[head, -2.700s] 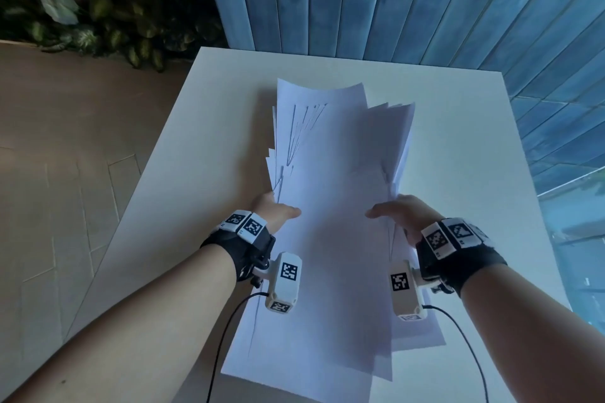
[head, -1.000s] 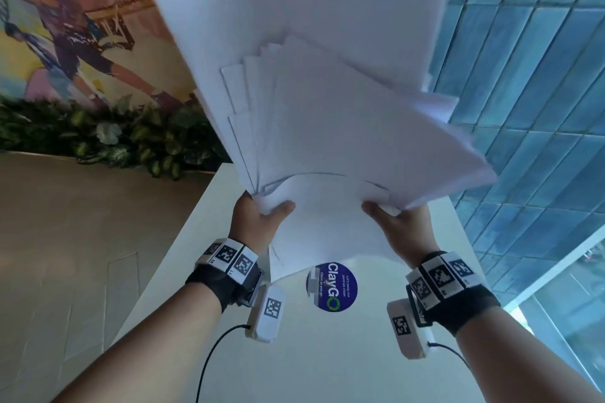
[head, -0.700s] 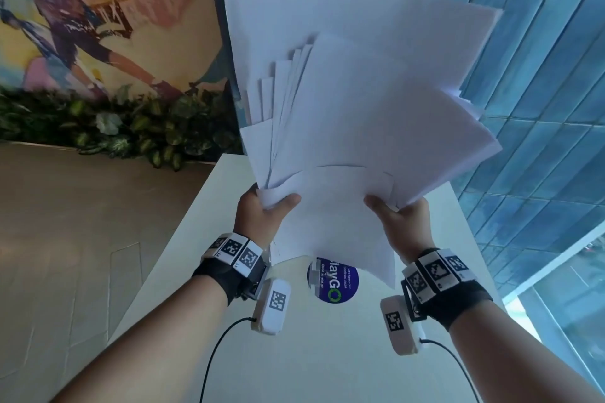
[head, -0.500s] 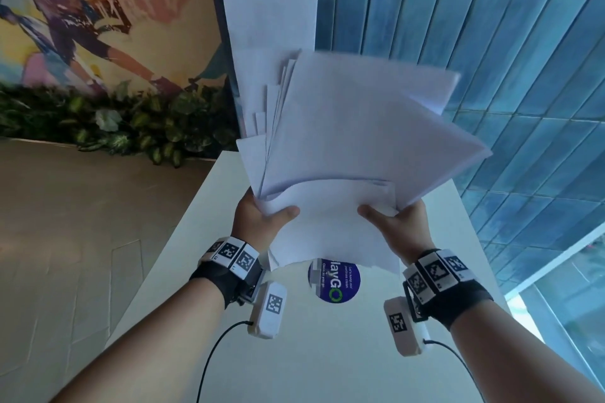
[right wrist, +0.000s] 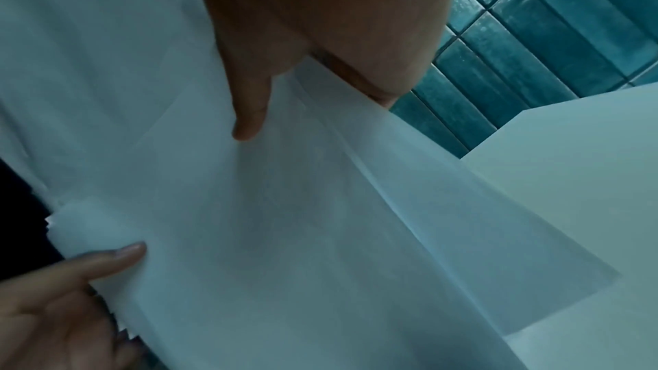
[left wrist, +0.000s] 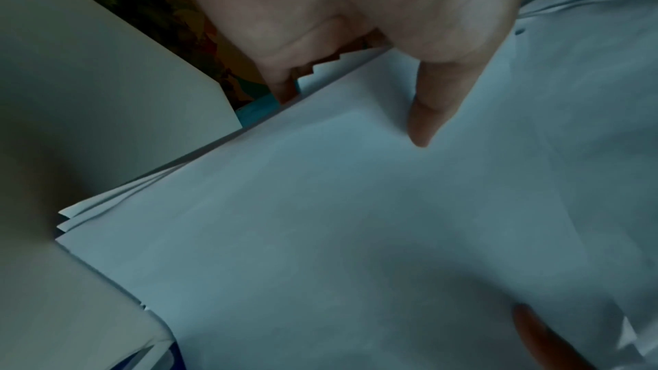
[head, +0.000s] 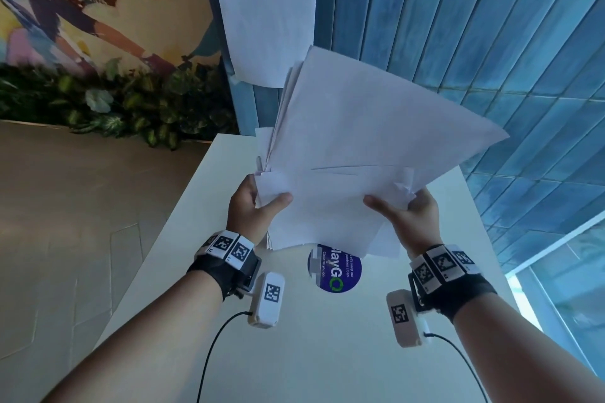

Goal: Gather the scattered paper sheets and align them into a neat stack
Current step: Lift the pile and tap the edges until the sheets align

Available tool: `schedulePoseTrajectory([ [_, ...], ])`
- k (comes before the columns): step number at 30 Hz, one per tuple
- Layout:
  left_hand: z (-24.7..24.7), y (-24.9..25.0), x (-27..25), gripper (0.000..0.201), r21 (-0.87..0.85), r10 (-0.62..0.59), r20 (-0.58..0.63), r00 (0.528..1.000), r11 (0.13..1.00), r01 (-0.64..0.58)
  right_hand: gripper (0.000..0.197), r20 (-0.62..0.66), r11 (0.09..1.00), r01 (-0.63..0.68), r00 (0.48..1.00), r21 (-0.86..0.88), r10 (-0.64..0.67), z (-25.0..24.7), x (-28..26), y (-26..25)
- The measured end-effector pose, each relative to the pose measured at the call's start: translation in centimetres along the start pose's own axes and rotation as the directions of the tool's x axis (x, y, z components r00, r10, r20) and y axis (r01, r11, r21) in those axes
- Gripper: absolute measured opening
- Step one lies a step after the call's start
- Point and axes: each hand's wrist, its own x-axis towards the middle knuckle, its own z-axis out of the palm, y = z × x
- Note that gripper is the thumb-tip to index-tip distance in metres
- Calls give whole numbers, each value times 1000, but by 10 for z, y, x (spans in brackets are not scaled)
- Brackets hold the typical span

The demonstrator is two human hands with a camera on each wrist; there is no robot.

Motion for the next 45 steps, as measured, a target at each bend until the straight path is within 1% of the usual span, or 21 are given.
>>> schedulePoseTrajectory([
  [2, 0, -3, 1, 38, 12, -2, 29, 1000, 1000, 2, 45, 55, 997, 18, 998, -76, -14, 1, -1, -1],
  [5, 0, -2, 4, 45, 32, -2, 61, 998, 999, 0, 43, 81, 997, 61, 995, -37, -57, 2, 1, -10],
  [7, 3, 3, 5, 54, 35, 10, 82, 997, 999, -13, 54, 78, 997, 72, 994, -7, -71, 1, 6, -16],
  [9, 7, 8, 8, 66, 50, 46, 86, 995, 997, -51, 63, 94, 996, 81, 992, -32, -78, 0, 13, -20],
  [11, 12, 9, 11, 72, 78, 65, 84, 994, 994, -72, 68, 112, 995, 78, 991, -68, -70, 1, 14, -21],
  [13, 13, 10, 12, 71, 78, 43, 84, 996, 996, -50, 74, 100, 995, 70, 993, -68, -63, 2, 13, -18],
  [15, 12, 5, 11, 65, 38, -15, 93, 996, 999, 12, 77, 27, 998, 46, 999, -35, -45, 1, 10, -10],
  [17, 10, -1, 9, 57, 33, -37, 112, 993, 999, 33, 71, -21, 998, -20, 1000, 52, 21, -4, 8, 1],
  [18, 11, -4, 7, 55, 36, -34, 125, 992, 999, 30, 66, -11, 995, -56, 998, 80, 57, -4, 6, 6],
  [20, 18, -5, 1, 50, 23, -31, 128, 991, 999, 28, 52, 35, 996, -86, 996, 25, 85, 3, 2, 15],
  [22, 28, 0, -4, 44, -2, -27, 87, 996, 1000, 27, 31, 7, 996, -55, 998, -68, 56, 14, 1, 19],
  [24, 34, 6, -5, 42, -30, -9, 50, 999, 999, 11, 16, -57, 996, 4, 998, -87, -9, 22, 1, 13],
  [27, 30, 14, -3, 42, -96, 31, 17, 999, 995, -29, 17, -80, 988, 123, 988, -94, -131, 21, 4, -3],
  [29, 24, 16, -1, 40, -129, 37, 7, 999, 991, -36, 26, -74, 985, 160, 984, -66, -165, 16, 5, -8],
  [31, 20, 14, -1, 47, -175, 22, 10, 1000, 984, -20, 40, -45, 990, 135, 990, -26, -136, 14, 4, -4],
  [33, 19, 8, -4, 54, -180, 23, 23, 999, 983, -19, 48, -7, 996, 85, 996, -11, -85, 12, 1, 4],
  [37, 22, 3, -9, 53, -78, 48, 37, 998, 996, -45, 52, 29, 997, 51, 998, -53, -50, 11, -2, 12],
  [38, 22, 2, -7, 52, -73, 31, 40, 999, 997, -28, 51, 21, 998, 41, 999, -53, -40, 11, 0, 13],
  [40, 21, -1, -5, 51, -61, -43, 58, 997, 997, 46, 51, 7, 999, -34, 999, -22, 34, 9, 3, 18],
  [43, 25, -11, -9, 56, -61, -169, 92, 981, 983, 174, 58, 72, 987, -160, 985, 7, 159, 10, 3, 27],
  [45, 31, -14, -13, 58, -82, -202, 107, 974, 974, 211, 60, 97, 985, -174, 980, -15, 175, 16, -1, 31],
])
